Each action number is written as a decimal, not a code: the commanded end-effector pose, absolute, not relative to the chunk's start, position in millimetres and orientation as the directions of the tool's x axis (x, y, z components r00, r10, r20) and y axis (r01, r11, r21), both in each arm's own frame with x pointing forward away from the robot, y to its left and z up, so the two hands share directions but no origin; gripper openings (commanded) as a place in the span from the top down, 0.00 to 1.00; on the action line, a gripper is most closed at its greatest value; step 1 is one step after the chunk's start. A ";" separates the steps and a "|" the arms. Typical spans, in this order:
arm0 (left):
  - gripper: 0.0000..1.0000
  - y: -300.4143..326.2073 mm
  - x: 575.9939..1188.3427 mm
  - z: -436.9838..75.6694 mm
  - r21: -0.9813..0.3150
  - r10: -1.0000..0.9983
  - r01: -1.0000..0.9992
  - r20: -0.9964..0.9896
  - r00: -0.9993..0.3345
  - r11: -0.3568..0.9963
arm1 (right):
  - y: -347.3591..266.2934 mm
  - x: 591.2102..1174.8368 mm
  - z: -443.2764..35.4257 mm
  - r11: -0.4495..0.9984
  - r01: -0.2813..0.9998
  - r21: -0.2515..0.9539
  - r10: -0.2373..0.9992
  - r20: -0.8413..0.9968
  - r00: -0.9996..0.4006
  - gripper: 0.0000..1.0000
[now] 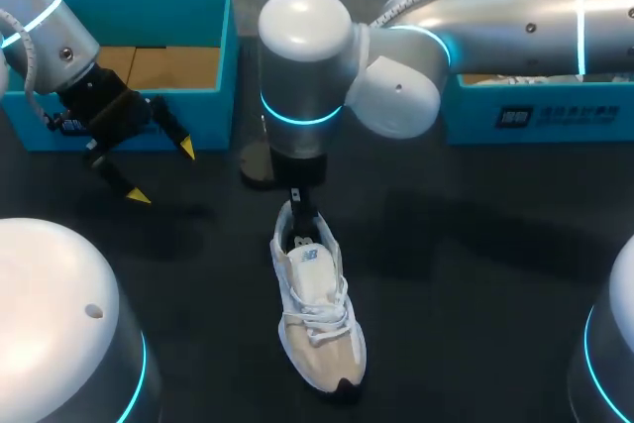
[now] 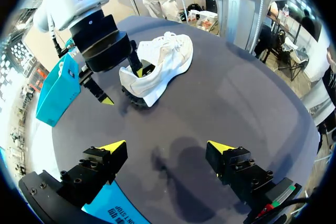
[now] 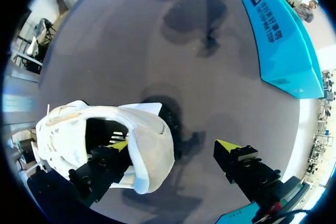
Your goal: Take the shoe out of the shoebox, open the shoe tongue, remove and reinsert the insole, then place the shoe into the shoebox
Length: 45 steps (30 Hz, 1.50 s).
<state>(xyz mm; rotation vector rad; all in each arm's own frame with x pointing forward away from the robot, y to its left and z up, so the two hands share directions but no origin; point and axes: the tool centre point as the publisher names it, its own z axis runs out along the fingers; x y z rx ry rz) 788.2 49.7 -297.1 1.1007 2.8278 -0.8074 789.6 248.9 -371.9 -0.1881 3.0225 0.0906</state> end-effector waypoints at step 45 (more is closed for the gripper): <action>0.00 49.7 788.2 -297.0 -0.460 0.632 0.632 -0.180 -0.754 0.624 | 244.9 772.3 -388.4 0.992 -0.123 0.012 -0.122 -0.056 -0.991 1.00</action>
